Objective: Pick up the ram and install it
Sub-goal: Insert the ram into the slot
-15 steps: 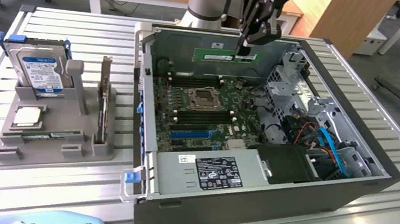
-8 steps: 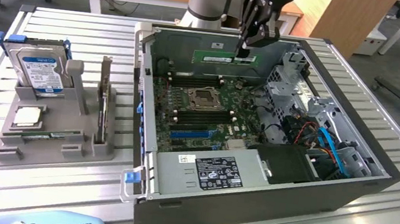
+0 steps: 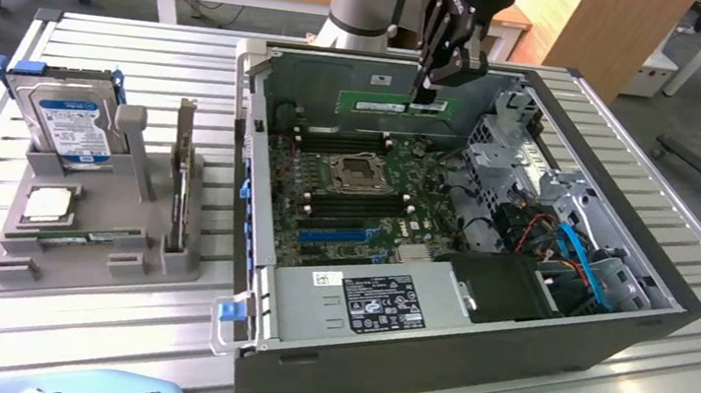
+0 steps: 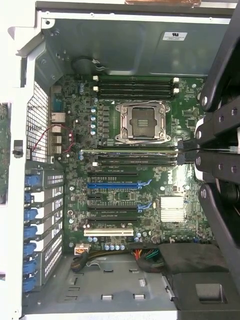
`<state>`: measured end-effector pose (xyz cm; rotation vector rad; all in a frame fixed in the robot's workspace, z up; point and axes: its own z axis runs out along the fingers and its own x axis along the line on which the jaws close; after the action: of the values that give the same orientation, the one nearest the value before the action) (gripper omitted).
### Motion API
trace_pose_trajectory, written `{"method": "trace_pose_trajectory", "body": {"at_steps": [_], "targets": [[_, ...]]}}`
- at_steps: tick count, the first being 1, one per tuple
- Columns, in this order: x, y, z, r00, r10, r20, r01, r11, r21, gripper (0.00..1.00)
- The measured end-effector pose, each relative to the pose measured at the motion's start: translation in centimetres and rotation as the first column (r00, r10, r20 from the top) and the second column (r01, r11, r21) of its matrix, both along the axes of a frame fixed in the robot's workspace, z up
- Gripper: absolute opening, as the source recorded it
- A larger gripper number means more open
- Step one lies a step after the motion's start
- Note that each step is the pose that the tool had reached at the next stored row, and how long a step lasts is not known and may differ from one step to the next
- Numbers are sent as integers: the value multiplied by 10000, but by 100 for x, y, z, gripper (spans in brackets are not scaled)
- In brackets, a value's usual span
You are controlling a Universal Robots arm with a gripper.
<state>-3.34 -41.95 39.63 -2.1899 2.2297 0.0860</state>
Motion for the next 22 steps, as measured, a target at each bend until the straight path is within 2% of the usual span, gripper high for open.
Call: {"method": "trace_pose_trajectory", "body": {"at_steps": [11,22], "targets": [[0,0,-12,10000,-3,1,3,10000,2,12],[0,0,-176,10000,-13,0,13,10000,-3,12]]}}
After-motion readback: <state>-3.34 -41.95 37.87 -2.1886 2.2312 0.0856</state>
